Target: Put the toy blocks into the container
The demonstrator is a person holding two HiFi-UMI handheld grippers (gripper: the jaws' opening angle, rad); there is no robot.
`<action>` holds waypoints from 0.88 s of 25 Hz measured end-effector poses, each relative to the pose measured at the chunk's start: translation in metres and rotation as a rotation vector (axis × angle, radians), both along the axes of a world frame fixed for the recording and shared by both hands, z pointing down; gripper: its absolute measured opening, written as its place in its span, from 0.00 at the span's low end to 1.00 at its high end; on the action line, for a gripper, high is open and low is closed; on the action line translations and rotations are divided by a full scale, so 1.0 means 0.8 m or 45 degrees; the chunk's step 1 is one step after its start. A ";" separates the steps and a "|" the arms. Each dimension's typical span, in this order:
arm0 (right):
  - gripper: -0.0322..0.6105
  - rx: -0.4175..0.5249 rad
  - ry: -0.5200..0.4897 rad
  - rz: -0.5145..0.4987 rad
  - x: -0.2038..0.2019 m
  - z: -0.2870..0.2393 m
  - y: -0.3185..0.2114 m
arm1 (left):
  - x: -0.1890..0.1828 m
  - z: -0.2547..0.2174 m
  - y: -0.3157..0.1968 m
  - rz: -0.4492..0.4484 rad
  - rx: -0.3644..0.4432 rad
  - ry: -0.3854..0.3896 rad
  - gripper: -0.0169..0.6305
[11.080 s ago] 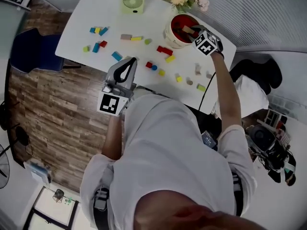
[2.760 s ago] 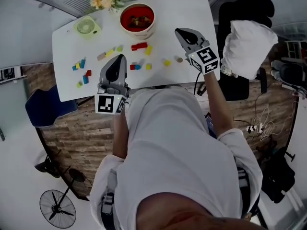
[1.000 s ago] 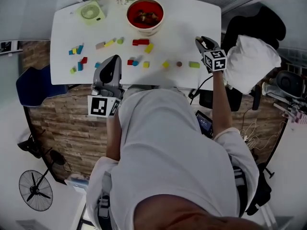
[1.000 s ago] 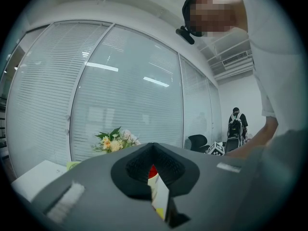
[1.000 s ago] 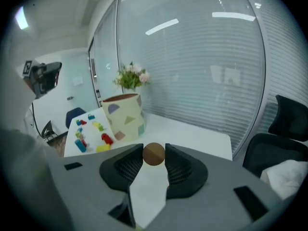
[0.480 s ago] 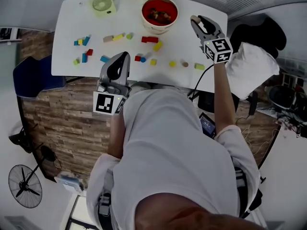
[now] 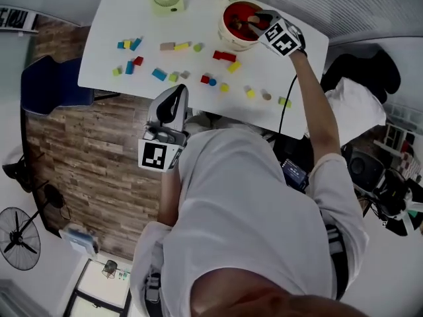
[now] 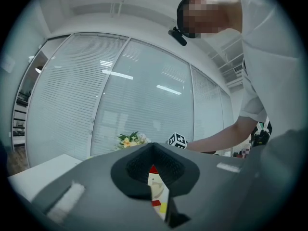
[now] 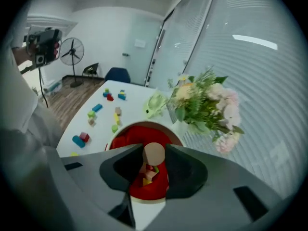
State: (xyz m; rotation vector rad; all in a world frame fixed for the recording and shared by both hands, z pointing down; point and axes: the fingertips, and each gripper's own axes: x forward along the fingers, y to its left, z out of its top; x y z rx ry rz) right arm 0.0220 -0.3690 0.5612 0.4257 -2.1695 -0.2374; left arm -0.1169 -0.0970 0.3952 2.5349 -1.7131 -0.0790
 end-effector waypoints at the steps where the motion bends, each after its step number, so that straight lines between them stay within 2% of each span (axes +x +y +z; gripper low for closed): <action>1: 0.27 -0.025 0.088 -0.044 -0.006 0.015 -0.001 | -0.004 0.001 0.005 -0.018 -0.004 0.001 0.02; 5: 0.27 -0.109 0.494 -0.268 -0.018 0.080 -0.002 | -0.021 0.004 0.024 -0.098 -0.018 0.012 0.02; 8: 0.27 -0.124 0.769 -0.449 -0.016 0.117 -0.006 | -0.030 0.004 0.033 -0.145 -0.023 0.010 0.02; 12: 0.27 -0.161 0.997 -0.610 -0.006 0.148 -0.005 | -0.035 0.002 0.039 -0.181 -0.024 0.004 0.02; 16: 0.28 -0.214 1.003 -0.626 -0.005 0.157 0.004 | -0.029 -0.004 0.038 -0.179 -0.018 0.010 0.02; 18: 0.36 -0.218 0.975 -0.606 -0.006 0.155 0.007 | -0.024 -0.004 0.036 -0.160 -0.014 -0.003 0.02; 22: 0.34 -0.197 0.795 -0.572 -0.021 0.138 0.012 | -0.015 -0.003 0.029 -0.119 -0.005 -0.016 0.02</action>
